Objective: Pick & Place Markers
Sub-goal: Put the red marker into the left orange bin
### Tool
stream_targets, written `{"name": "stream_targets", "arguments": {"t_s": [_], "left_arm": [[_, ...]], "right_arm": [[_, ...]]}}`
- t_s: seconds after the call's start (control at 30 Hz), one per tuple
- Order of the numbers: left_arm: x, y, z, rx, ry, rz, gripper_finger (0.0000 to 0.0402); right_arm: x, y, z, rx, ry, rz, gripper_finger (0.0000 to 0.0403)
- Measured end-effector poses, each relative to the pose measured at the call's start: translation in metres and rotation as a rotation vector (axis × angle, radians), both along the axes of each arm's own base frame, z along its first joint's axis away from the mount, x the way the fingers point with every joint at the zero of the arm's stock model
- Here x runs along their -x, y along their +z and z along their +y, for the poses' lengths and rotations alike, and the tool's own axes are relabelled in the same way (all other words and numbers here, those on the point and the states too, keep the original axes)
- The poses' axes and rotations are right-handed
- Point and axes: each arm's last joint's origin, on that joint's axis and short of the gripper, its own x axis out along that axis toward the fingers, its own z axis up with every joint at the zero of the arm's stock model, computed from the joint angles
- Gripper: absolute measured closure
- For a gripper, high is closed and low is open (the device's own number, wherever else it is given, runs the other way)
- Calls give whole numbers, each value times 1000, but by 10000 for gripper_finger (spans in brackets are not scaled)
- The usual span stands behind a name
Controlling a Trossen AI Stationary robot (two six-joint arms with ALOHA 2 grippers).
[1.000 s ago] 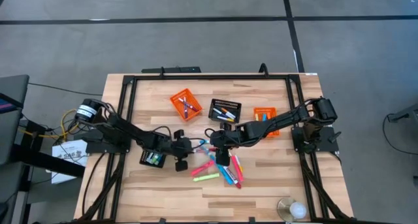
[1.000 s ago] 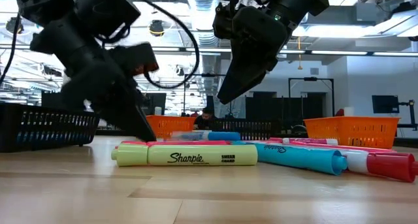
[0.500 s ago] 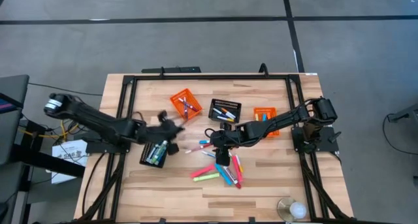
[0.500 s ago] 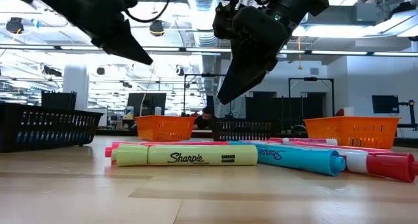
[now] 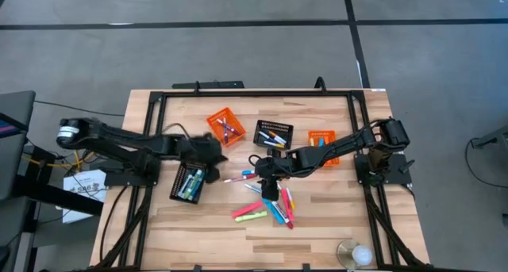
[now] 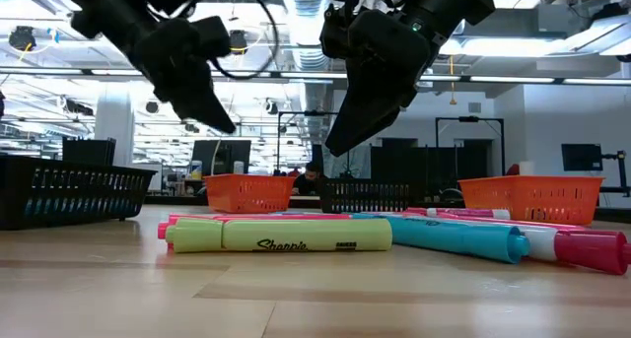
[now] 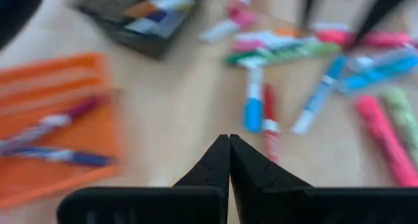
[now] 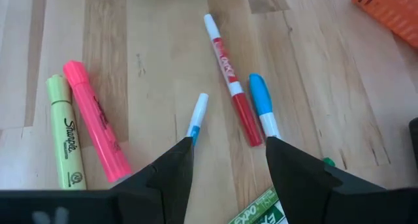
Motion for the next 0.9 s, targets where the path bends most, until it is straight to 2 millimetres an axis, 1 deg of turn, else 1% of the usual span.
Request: {"name": "stream_targets", "arguments": {"t_s": [0.1, 0.2, 0.33, 0.43, 0.5, 0.57, 0.63, 0.67, 0.73, 0.83, 0.9], "left_arm": [[-16, -19, -15, 11, -72, 6, 391], [-28, -40, -29, 9, -122, 35, 368], [-32, -67, -41, 6, -149, 120, 318], [-33, -81, -46, 12, -138, 171, 286], [-34, -87, -48, 3, -137, 185, 273], [-35, -92, -49, -17, -121, 195, 269], [-35, -94, -49, -41, -96, 199, 278], [-35, -95, -49, -47, -91, 197, 289], [-35, -93, -47, -49, -83, 191, 322], [-34, -86, -46, -57, -74, 173, 377], [-29, -79, -44, -78, -53, 167, 380]], "right_arm": [[0, 0, -2, 0, -6, 0, 221], [0, 0, -2, 0, -7, 1, 221], [0, 0, -2, 0, -5, 4, 221], [0, 0, -2, -1, -3, 5, 221], [0, 0, -1, -2, -2, 5, 221], [0, 0, -1, -3, -2, 5, 221], [0, 0, -1, -3, -2, 5, 221], [0, 0, -1, -3, -2, 5, 221], [0, 0, -1, -3, -2, 5, 221], [0, 0, -1, -3, -2, 5, 221], [0, 0, -1, -3, -2, 5, 221]]}}
